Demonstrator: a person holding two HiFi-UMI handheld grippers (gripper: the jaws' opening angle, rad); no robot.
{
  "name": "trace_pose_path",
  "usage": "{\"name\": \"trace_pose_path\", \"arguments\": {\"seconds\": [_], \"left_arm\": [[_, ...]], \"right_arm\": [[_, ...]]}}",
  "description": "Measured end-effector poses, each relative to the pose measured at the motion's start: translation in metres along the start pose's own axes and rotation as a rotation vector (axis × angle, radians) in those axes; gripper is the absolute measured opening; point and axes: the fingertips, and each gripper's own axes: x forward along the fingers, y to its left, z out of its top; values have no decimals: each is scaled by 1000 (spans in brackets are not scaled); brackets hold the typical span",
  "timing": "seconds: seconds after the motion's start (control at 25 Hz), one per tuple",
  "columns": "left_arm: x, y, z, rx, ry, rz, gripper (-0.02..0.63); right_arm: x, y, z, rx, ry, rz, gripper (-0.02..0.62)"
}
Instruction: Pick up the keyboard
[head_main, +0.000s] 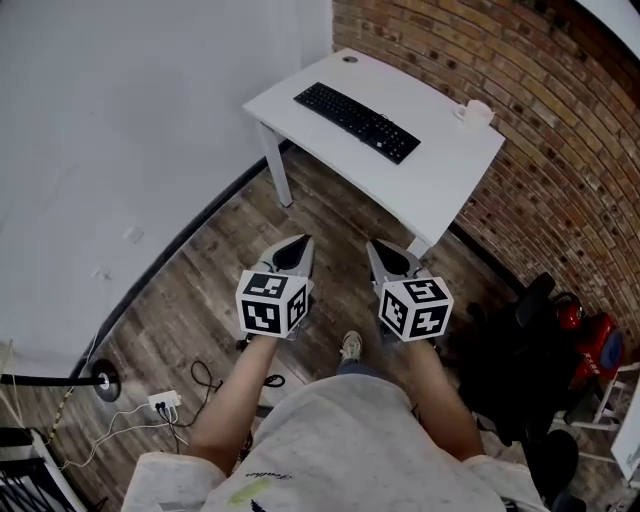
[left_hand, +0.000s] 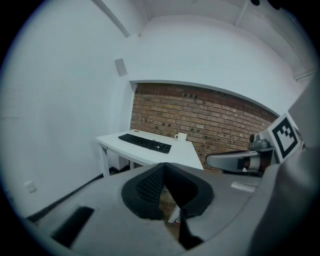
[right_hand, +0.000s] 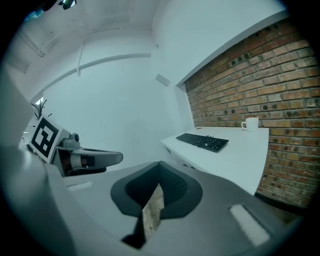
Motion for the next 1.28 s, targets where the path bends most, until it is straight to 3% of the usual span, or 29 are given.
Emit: {"name": "trace_pose_path", "arguments": {"seconds": [0.2, 0.72, 1.28], "left_arm": [[49, 5, 29, 3, 0, 17, -5], [139, 1, 60, 14, 42, 26, -5], [196, 35, 83, 11, 38, 41, -5]], "right_arm": [[28, -43, 23, 7, 3, 14, 11], [74, -122, 58, 34, 8, 42, 11], [125, -155, 76, 32, 17, 52, 11]]}}
